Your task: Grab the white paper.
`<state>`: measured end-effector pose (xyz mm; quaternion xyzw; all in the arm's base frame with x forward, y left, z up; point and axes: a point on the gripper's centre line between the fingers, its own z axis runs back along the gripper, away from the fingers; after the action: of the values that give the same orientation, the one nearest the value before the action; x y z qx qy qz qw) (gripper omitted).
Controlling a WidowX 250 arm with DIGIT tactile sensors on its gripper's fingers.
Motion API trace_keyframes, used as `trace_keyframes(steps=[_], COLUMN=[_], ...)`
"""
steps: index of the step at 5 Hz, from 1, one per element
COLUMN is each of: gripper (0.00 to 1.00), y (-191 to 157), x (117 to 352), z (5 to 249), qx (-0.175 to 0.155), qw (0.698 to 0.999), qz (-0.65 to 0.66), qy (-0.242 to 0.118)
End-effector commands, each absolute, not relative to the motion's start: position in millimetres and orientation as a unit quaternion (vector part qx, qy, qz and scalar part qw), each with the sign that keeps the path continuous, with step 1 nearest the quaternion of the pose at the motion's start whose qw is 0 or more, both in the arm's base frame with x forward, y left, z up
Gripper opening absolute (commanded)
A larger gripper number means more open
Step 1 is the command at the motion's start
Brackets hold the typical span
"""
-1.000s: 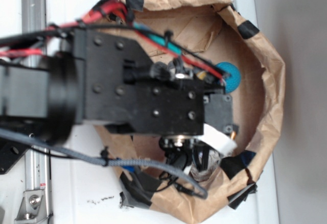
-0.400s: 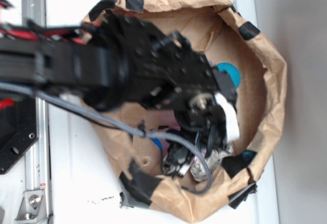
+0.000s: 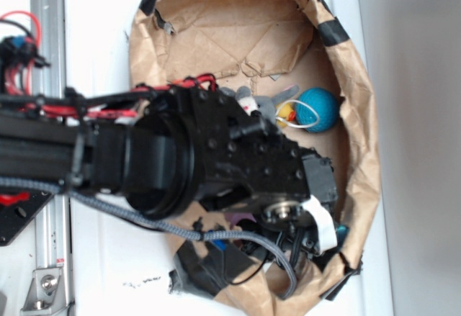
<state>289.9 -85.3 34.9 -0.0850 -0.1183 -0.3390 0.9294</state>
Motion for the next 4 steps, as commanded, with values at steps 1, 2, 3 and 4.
trace_keyframes(steps=[1, 2, 3, 4], gripper=[0.0, 0.0, 0.0, 0.0], y=[-84, -59, -31, -8], x=[317, 318, 303, 292], z=[53, 66, 90, 107], qx=[-0.063, -0.052, -0.035, -0.016], qw=[0.941, 0.951, 0.957, 0.965], qz=[-0.295, -0.257, -0.221, -0.189], qy=[-0.155, -0.166, -0.184, -0.182])
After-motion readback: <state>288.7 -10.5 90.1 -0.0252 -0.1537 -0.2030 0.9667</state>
